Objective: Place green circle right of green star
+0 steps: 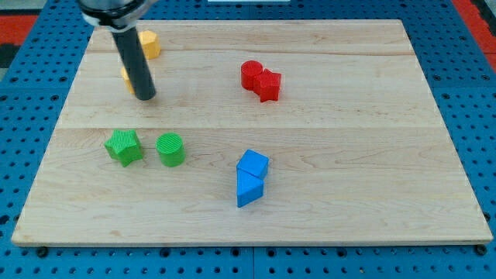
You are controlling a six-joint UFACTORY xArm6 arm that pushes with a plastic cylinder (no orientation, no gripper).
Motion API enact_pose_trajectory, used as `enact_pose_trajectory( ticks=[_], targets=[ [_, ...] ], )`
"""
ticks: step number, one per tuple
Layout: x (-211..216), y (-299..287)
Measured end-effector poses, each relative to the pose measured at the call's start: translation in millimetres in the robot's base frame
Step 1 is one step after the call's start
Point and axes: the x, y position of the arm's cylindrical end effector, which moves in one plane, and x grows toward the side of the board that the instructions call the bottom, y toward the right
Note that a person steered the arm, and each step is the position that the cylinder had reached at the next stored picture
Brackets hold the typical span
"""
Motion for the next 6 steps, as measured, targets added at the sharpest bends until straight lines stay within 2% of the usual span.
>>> enact_pose_trajectory(
  ticks=[1, 2, 4, 5, 6],
  targets=[
    [18, 14],
    [46, 66],
    [103, 111],
    [142, 110],
    [148, 69]
  ],
)
